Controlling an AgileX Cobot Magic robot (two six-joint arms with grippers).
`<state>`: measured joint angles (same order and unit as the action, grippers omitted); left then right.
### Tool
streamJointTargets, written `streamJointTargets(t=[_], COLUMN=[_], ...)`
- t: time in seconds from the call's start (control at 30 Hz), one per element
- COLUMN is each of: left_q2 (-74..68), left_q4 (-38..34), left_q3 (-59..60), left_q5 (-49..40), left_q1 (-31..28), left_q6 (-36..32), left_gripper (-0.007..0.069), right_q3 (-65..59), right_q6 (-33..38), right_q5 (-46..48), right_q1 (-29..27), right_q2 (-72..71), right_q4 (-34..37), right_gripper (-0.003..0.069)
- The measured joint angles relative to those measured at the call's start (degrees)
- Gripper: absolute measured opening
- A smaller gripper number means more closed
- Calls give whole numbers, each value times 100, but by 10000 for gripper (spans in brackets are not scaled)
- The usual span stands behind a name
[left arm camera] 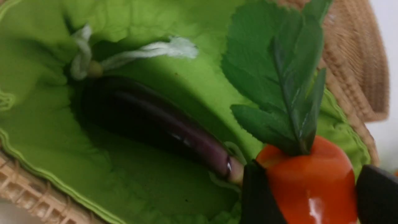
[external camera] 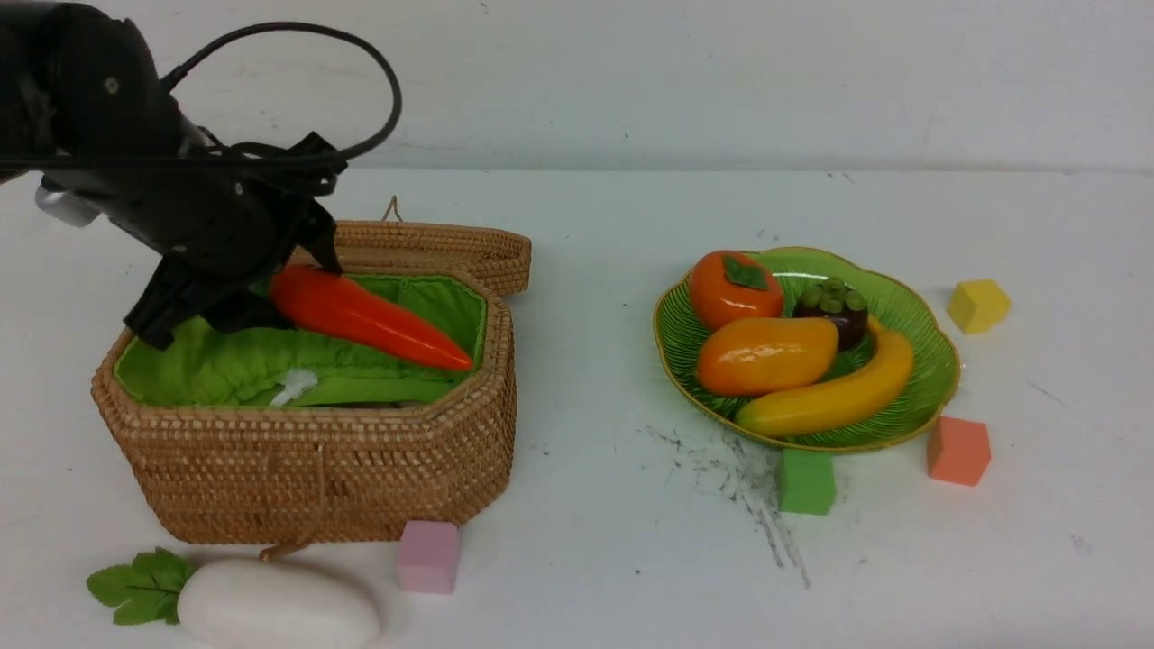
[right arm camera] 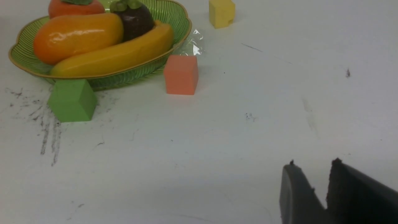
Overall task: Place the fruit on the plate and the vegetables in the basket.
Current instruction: Use the left arm to grab a carrot and put it into the left basket, then take a daikon with your left arm and place it on the basket on the left.
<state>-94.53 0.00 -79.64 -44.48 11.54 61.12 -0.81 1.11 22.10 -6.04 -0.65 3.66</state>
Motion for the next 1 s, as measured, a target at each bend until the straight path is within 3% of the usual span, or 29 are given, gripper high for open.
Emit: streamJointTargets(t=[0.27, 0.43, 0.57, 0.83, 1.0], left_q2=[-44, -44, 9, 476, 997], left_q4=[333, 354, 323, 256, 256], left_q3=[-102, -102, -102, -102, -102], left_q5=[-48, -158, -357, -735, -1855], left_q1=[0, 0, 0, 0, 0], left_q6=[329, 314, 24, -465, -1165], left_gripper=[384, 437, 479, 487, 487], right_q3=[0, 0, 0, 0, 0], right_q6=[0, 0, 0, 0, 0], right_q5=[0, 0, 0, 0, 0], right_q1=[0, 0, 0, 0, 0], right_q2=[0, 0, 0, 0, 0], right_q4=[0, 0, 0, 0, 0], right_gripper=[183, 183, 191, 201, 209])
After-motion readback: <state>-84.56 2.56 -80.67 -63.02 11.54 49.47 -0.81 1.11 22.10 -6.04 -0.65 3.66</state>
